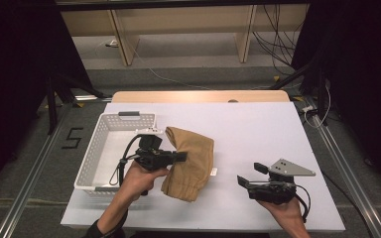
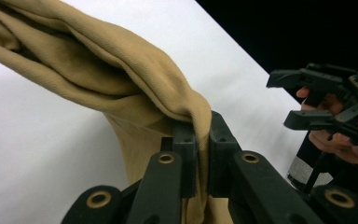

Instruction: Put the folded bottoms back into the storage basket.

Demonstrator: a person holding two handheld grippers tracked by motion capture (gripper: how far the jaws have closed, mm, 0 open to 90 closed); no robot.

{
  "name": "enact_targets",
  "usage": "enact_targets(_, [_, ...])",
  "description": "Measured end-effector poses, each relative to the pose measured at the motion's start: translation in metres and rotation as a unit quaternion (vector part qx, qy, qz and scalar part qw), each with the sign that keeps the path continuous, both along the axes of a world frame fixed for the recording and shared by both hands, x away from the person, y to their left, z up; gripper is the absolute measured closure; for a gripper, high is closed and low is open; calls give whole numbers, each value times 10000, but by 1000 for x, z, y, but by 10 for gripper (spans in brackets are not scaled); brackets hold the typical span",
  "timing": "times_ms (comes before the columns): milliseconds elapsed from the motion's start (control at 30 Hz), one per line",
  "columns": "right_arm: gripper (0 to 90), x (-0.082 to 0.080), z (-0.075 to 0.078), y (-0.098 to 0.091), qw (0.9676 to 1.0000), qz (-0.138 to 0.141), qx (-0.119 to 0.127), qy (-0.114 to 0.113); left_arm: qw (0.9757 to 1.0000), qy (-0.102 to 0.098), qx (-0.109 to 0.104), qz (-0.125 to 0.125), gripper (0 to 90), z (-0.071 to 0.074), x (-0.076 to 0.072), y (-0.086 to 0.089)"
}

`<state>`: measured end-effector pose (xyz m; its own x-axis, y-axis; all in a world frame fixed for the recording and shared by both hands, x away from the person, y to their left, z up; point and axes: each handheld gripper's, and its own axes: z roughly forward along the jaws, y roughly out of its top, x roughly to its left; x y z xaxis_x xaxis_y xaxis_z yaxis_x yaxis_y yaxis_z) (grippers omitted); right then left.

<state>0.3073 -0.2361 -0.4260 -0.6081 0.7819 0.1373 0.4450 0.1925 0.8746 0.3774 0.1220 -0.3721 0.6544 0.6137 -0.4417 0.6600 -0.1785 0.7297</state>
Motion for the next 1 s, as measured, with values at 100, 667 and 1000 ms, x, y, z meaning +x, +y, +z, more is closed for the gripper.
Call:
enact_targets(100, [243,0,0,0,10000,-1,-2,3,9999,-62,-77,54,846,7,0,7])
enact_targets(667, [243,0,-1,1,10000,34,-47,2,9985,-236,-369,341,845,30,0,41])
enact_targets(1000, [243,1,-2,1,10000,33,-65,18,9965,-308,-541,559,846,38,1,62])
